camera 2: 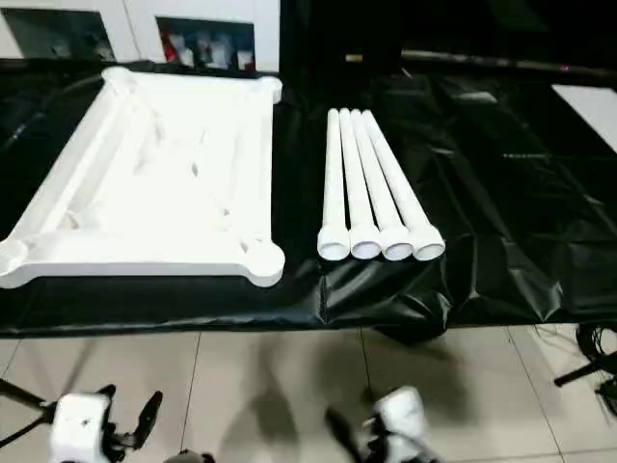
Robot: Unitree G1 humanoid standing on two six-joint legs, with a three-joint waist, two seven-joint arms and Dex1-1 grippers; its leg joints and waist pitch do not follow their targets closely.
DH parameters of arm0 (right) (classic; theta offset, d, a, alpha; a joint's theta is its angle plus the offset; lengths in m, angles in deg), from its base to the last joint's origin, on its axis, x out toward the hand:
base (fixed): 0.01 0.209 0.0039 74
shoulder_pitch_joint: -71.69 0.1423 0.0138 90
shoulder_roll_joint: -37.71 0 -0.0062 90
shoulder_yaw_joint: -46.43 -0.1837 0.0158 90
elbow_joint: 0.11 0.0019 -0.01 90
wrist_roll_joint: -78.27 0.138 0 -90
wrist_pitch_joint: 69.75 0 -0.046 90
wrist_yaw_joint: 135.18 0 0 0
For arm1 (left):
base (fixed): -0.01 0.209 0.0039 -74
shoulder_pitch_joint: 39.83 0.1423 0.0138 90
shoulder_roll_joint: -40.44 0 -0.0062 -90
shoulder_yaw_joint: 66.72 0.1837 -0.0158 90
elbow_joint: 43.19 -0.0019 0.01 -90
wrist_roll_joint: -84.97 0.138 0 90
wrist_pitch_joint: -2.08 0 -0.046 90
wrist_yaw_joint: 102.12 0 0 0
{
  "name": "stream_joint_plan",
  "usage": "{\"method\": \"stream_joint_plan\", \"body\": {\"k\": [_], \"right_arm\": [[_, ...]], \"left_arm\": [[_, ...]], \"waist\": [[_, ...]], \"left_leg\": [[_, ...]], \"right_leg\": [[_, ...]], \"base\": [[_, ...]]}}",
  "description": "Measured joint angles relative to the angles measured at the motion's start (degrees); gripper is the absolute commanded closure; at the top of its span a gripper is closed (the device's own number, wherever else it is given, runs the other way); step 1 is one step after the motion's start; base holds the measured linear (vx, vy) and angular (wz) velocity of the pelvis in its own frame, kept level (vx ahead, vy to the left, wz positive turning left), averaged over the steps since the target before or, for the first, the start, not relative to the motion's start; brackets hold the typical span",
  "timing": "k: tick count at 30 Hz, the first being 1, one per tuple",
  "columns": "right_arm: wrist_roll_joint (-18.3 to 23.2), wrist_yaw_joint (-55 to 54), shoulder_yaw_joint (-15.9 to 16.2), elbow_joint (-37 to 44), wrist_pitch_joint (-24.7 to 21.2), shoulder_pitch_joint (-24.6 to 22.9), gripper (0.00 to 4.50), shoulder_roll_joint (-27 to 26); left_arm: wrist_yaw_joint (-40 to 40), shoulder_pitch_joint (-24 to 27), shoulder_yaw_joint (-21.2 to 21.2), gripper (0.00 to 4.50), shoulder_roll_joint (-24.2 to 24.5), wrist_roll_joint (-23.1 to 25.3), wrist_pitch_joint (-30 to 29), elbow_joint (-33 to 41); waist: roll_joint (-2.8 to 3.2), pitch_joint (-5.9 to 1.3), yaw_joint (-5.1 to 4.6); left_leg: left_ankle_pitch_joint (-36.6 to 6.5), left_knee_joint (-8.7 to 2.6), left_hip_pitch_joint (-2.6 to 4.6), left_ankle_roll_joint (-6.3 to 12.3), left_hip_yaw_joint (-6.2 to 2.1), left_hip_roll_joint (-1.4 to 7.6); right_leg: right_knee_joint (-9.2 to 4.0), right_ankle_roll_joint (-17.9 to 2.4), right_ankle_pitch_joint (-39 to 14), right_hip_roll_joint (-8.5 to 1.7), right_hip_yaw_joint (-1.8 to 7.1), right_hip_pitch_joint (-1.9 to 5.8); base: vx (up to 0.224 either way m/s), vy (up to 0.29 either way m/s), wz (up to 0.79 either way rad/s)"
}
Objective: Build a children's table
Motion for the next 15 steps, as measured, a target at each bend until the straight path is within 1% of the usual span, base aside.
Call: {"method": "stream_joint_plan", "body": {"k": [2, 4, 5, 7, 9, 10, 11, 12, 15], "right_arm": [[1.7, 1.2, 0.0, 7.8, -2.2, -3.3, 0.73, 2.0], [2.8, 2.0, -0.3, 13.1, -3.5, -4.9, 0.73, 3.6], [4.0, 2.0, -0.9, 16.3, -5.0, -5.7, 0.73, 3.9], [6.3, 1.9, -1.0, 21.9, -7.8, -6.4, 0.73, 4.7], [7.9, 1.4, -0.9, 27.8, -11.3, -5.9, 0.73, 5.5], [8.4, 1.0, -0.9, 29.7, -12.4, -5.1, 0.73, 5.7], [9.3, 0.2, -1.0, 31.7, -14.2, -3.2, 0.73, 5.6], [10.3, -0.8, -1.0, 32.6, -16.0, -1.0, 0.73, 5.1], [12.6, -4.0, -1.7, 34.1, -20.2, 7.7, 0.73, 3.5]], "left_arm": [[-0.2, 2.8, 0.2, 0.47, 0.4, 0.1, -0.8, 4.3], [-0.6, 4.9, 0.5, 0.47, 1.4, 0.1, -1.7, 7.6], [-0.7, 5.7, 0.2, 0.47, 1.5, 0.0, -2.7, 9.4], [-0.6, 6.6, -0.5, 0.47, 1.5, -0.2, -4.0, 12.8], [-0.4, 6.4, -1.8, 0.47, 1.6, -0.8, -5.3, 16.6], [-0.1, 6.0, -2.4, 0.47, 1.7, -1.2, -5.7, 17.9], [0.3, 4.9, -3.2, 0.47, 1.7, -1.4, -6.3, 19.4], [0.9, 3.5, -3.9, 0.47, 1.8, -1.6, -7.2, 20.2], [2.4, -3.7, -5.6, 0.47, 2.7, -2.3, -10.0, 22.3]], "waist": [[-0.19, 0.14, 0.03], [-0.27, 0.19, 0.03], [-0.30, 0.24, -0.02], [-0.40, 0.28, -0.14], [-0.59, 0.32, -0.31], [-0.61, 0.32, -0.39], [-0.86, 0.23, -0.57], [-0.94, 0.22, -0.68], [-1.26, -0.07, -0.70]], "left_leg": [[0.0, -0.04, -0.01, 0.03, 0.00, 0.01], [0.0, -0.05, 0.00, 0.03, 0.00, 0.01], [0.0, -0.05, 0.00, 0.02, 0.00, 0.00], [0.0, -0.03, 0.03, 0.01, 0.00, 0.00], [0.0, 0.00, 0.12, 0.00, 0.00, 0.00], [0.0, 0.01, 0.16, -0.01, 0.00, 0.00], [0.0, 0.04, 0.22, -0.01, -0.01, -0.01], [0.0, 0.06, 0.26, -0.02, -0.01, -0.01], [0.1, 0.55, 0.22, -0.11, -0.10, -0.01]], "right_leg": [[-0.05, 0.1, 0.0, 0.02, 0.00, 0.00], [-0.12, 0.1, 0.0, 0.03, 0.00, 0.03], [-0.12, 0.1, 0.0, 0.03, 0.02, 0.03], [-0.11, 0.2, 0.0, 0.03, 0.03, 0.06], [-0.08, 0.2, 0.1, 0.03, 0.05, 0.12], [-0.07, 0.2, 0.2, 0.03, 0.07, 0.13], [-0.06, 0.2, 0.2, 0.03, 0.08, 0.21], [-0.05, 0.3, 0.2, 0.03, 0.08, 0.21], [0.37, 0.2, 0.4, 0.02, 0.10, 0.20]], "base": [[0.000, 0.000, 0.00], [0.000, 0.000, 0.00], [0.000, 0.000, 0.00], [0.000, 0.000, 0.00], [0.000, 0.000, 0.00], [0.000, 0.000, 0.00], [0.000, 0.000, 0.00], [0.000, 0.000, 0.00], [0.000, 0.000, 0.00]]}}
